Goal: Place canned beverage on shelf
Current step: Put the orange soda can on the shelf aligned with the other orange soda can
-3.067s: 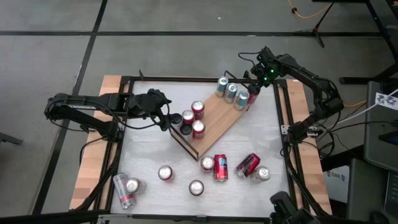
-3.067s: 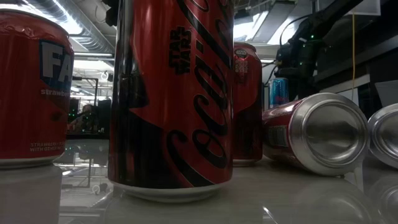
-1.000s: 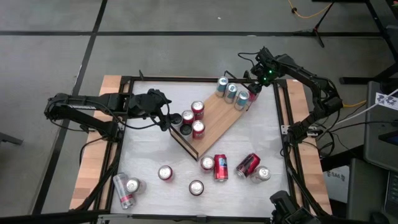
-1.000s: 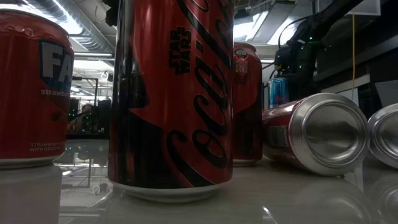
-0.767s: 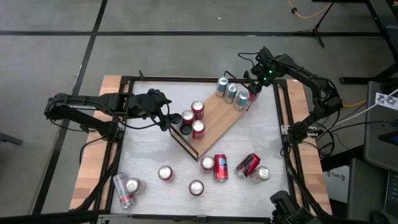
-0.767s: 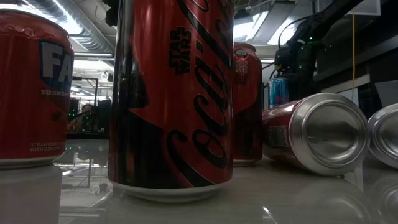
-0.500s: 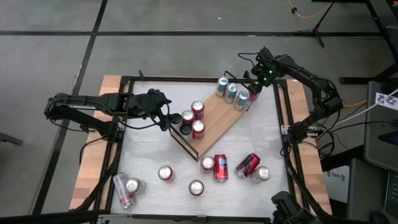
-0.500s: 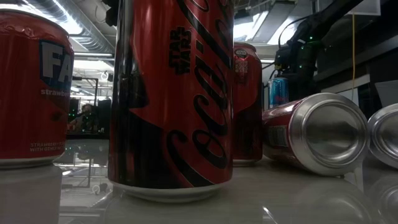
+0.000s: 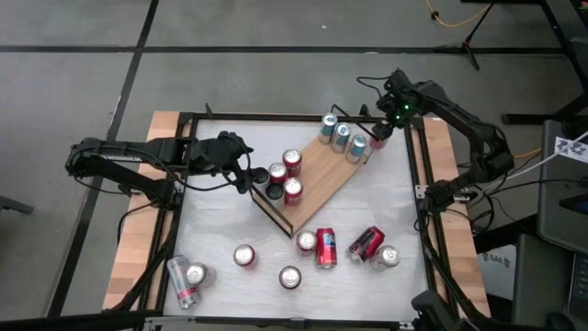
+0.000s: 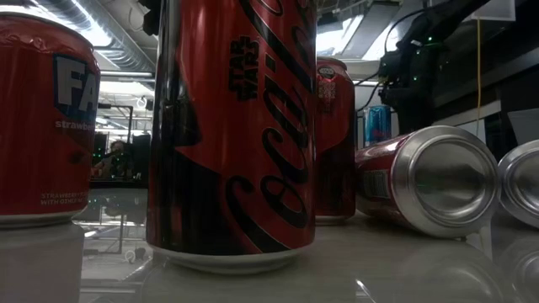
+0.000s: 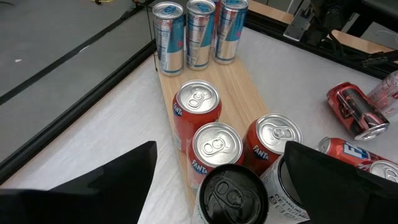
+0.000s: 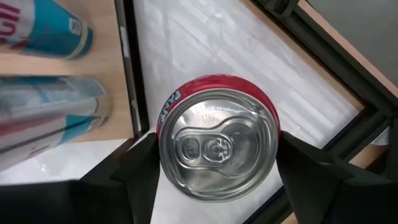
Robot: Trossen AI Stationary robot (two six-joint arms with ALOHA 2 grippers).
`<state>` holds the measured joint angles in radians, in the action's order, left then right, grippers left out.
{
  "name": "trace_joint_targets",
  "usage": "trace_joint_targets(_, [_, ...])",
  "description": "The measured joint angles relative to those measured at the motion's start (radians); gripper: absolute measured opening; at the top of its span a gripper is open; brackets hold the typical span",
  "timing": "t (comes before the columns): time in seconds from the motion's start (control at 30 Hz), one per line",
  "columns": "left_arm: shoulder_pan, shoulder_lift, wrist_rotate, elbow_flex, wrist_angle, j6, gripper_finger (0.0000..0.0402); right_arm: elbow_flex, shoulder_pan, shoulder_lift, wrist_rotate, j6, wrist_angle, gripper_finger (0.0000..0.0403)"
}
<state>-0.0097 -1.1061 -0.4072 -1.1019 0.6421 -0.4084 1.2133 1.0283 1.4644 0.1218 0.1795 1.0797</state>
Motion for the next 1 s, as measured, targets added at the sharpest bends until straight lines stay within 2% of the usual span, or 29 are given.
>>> trace_joint_targets(0.53, [0.000, 0.000, 0.000, 0.000, 0.000, 0.000, 0.0346, 0.003, 0.000, -0.124, -0.009, -0.046, 0.139, 0.0264])
trace_joint_targets(1.0, [0.000, 0.000, 0.000, 0.000, 0.000, 0.000, 0.0346, 0.003, -0.001, -0.281, 0.015, -0.081, 0.298, 0.0264])
